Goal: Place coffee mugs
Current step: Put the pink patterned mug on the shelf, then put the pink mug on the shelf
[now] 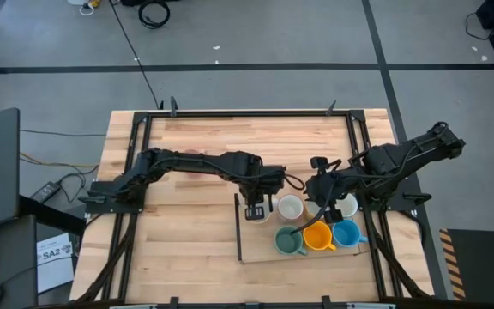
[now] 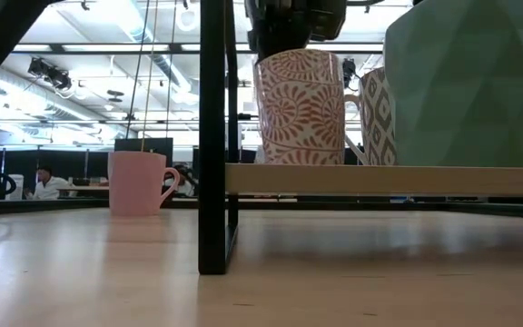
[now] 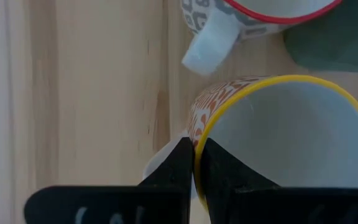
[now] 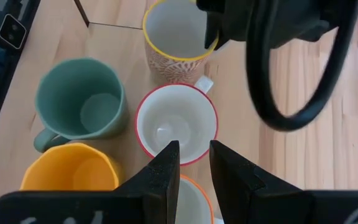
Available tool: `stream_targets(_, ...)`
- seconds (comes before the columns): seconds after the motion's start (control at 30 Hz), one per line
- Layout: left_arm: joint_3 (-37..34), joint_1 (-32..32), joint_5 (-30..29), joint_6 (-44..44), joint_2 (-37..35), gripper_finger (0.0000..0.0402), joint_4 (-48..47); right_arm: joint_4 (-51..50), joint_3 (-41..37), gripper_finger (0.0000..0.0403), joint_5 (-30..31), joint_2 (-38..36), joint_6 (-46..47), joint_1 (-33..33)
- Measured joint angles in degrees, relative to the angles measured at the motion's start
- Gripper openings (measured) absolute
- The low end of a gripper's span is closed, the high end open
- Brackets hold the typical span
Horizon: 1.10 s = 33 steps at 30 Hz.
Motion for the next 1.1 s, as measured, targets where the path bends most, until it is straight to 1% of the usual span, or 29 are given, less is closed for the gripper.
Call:
stream_targets(0.17, 0.1, -0.2, 0.1, 0.0, 0.5, 0.0025, -0.2, 0.2, 0.0, 0.0094, 0.0, 0.0, 0.0, 0.0)
stream_targets(0.27, 0.1, -0.2, 0.0, 0.1, 0.5, 0.0034, -0.1, 0.3, 0.0, 0.0094, 0.0, 0.0, 0.0, 0.0)
stream_targets(0.47, 0.1, -0.2, -0.1, -2.1, 0.6, 0.0071, 0.2, 0.3, 0.0, 0.0094, 0.0, 0.0, 0.0, 0.0)
stream_targets(0.73, 0.1, -0.2, -0.1, -2.0, 0.6, 0.0123, 0.2, 0.3, 0.0, 0.0094, 0.0, 0.0, 0.0, 0.0)
stream_targets(0.83, 0.1, -0.2, 0.9, -1.7, 0.6, 0.0137, -0.1, 0.3, 0.0, 0.0094, 0.0, 0.0, 0.0, 0.0)
stream_targets(0.9, 0.1, 0.0, 1.8, -1.7, 0.5, 0.0141, -0.3, 0.3, 0.0, 0.0094, 0.0, 0.0, 0.0, 0.0)
stream_targets(1.1, 0.1, 0.0, 1.8, -0.8, 0.5, 0.0142, -0.5, 0.3, 0.0, 0.0094, 0.0, 0.0, 0.0, 0.0)
